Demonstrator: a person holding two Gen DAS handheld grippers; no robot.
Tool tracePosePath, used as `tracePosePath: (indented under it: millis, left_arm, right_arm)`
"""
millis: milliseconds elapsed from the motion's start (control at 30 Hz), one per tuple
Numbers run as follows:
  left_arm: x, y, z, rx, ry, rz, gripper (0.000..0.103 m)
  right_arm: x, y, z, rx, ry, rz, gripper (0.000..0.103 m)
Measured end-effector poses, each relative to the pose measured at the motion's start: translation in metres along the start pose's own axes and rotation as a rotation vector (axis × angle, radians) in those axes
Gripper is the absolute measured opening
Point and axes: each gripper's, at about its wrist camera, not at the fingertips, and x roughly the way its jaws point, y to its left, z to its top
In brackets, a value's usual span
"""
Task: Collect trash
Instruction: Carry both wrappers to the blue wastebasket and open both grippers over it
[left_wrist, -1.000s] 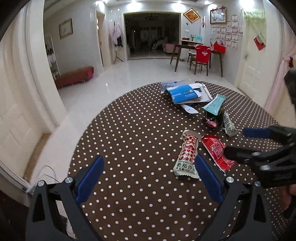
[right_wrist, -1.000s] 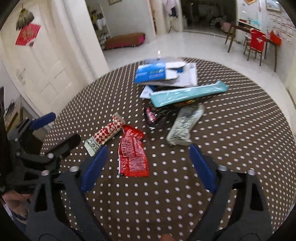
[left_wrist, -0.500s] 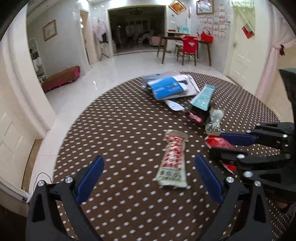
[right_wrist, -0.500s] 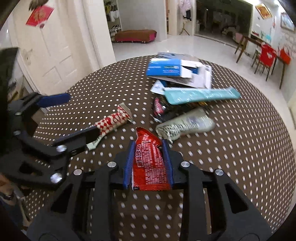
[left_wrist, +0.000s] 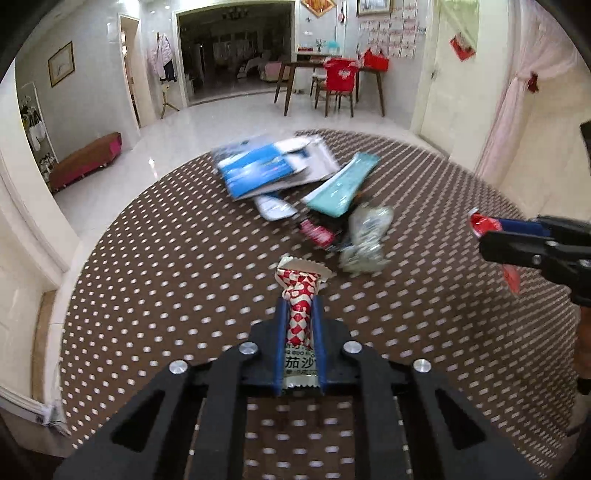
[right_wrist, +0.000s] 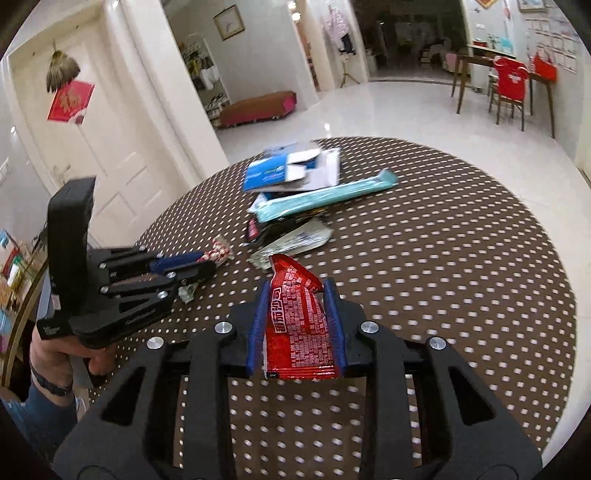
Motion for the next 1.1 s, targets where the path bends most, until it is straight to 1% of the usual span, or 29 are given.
tracePosePath:
  millis: [233, 333, 467, 767, 1100]
  left_arm:
    - [-0.037, -0.031, 0.012, -0.035, -0.123, -0.048, 0.013]
    - [-0.051, -0.045, 0.016, -0.035, -0.163, -0.055, 0.013]
    - [-0.068, -0.071, 0.02, -0.026, -0.202, -0.088, 0.013]
    - [-0.085, -0.142, 0.033, 0.027, -0.253, -0.178, 0.013]
    - [-0.079, -0.213, 0.041, 0.07, -0.252, -0.299, 0.013]
  right_arm:
    - [-0.043, -0.028, 0.003, 0.049, -0.089, -0.029, 0.029]
    - [-0.064, -0.04, 0.003, 0.073, -0.129, -0.036, 0.029]
    - [-0.096, -0.052, 0.0, 0.095, -0.184, -0.046, 0.029]
    - [-0.167, -0.08, -0.013, 0.139, -0.298, -0.09, 0.029]
    - [-0.221, -0.117, -0.03, 0.203, -0.372, -0.151, 0.029]
